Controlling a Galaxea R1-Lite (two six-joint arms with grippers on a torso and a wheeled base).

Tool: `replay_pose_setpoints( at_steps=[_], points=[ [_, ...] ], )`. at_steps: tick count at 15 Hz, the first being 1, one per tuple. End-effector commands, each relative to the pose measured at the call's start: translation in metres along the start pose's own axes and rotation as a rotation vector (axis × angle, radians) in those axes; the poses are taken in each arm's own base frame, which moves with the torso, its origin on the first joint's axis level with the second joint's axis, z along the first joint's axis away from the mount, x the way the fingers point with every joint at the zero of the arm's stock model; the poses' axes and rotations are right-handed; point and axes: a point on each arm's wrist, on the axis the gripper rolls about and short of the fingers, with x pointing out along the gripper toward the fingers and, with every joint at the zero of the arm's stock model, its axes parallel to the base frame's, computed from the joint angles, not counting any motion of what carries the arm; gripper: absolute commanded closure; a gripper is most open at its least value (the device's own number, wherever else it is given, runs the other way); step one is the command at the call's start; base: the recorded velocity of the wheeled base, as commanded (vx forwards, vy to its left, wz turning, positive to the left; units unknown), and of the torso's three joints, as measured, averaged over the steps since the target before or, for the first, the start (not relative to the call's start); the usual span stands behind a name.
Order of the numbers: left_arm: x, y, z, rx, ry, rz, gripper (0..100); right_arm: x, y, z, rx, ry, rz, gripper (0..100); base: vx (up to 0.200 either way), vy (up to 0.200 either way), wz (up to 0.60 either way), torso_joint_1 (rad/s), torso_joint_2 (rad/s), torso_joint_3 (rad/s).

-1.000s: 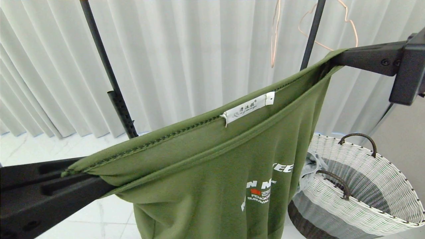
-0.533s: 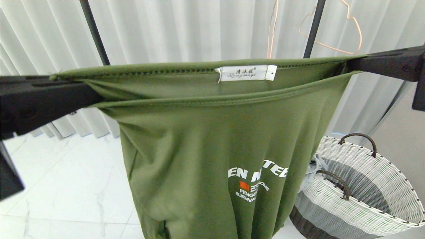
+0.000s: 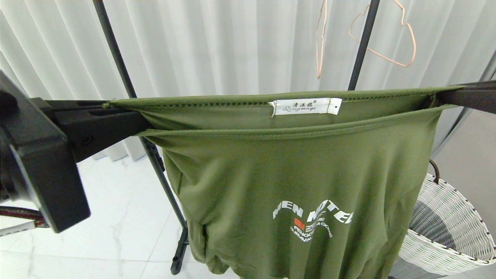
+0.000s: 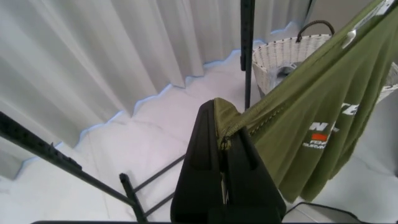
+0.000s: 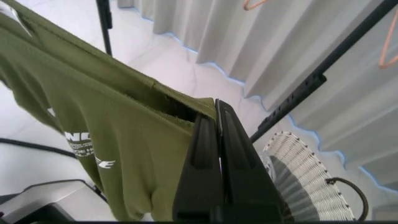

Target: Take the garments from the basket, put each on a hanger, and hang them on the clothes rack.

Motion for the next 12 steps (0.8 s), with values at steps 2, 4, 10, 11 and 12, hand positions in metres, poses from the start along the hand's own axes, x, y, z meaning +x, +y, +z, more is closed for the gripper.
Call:
replay_pose_setpoints(
  at_steps=[2,4,10,11,12],
  points=[
    [0.001,-0.001,0.001,0.010,0.000,0.001,100,-0.004,-0.001,-0.001,0.002,-0.007,-0.005,100,0.000,0.000,0.00,0.000,0.00,0.000],
    [0.002,-0.001,0.001,0.011,0.001,0.000,100,-0.005,-0.001,-0.001,0.004,-0.008,-0.006,100,0.000,0.000,0.00,0.000,0.00,0.000],
    [0.001,0.000,0.002,0.012,-0.002,0.006,100,-0.004,0.000,-0.003,0.002,0.002,-0.003,0,0.000,0.000,0.00,0.000,0.00,0.000],
    [0.002,0.000,0.002,0.012,0.000,0.005,100,-0.002,0.001,-0.006,0.000,0.011,0.002,0,0.000,0.000,0.00,0.000,0.00,0.000],
    [0.003,-0.001,0.001,0.014,0.003,0.008,100,-0.006,0.002,-0.012,-0.009,0.021,0.011,0,0.000,0.000,0.00,0.000,0.00,0.000]
  ],
)
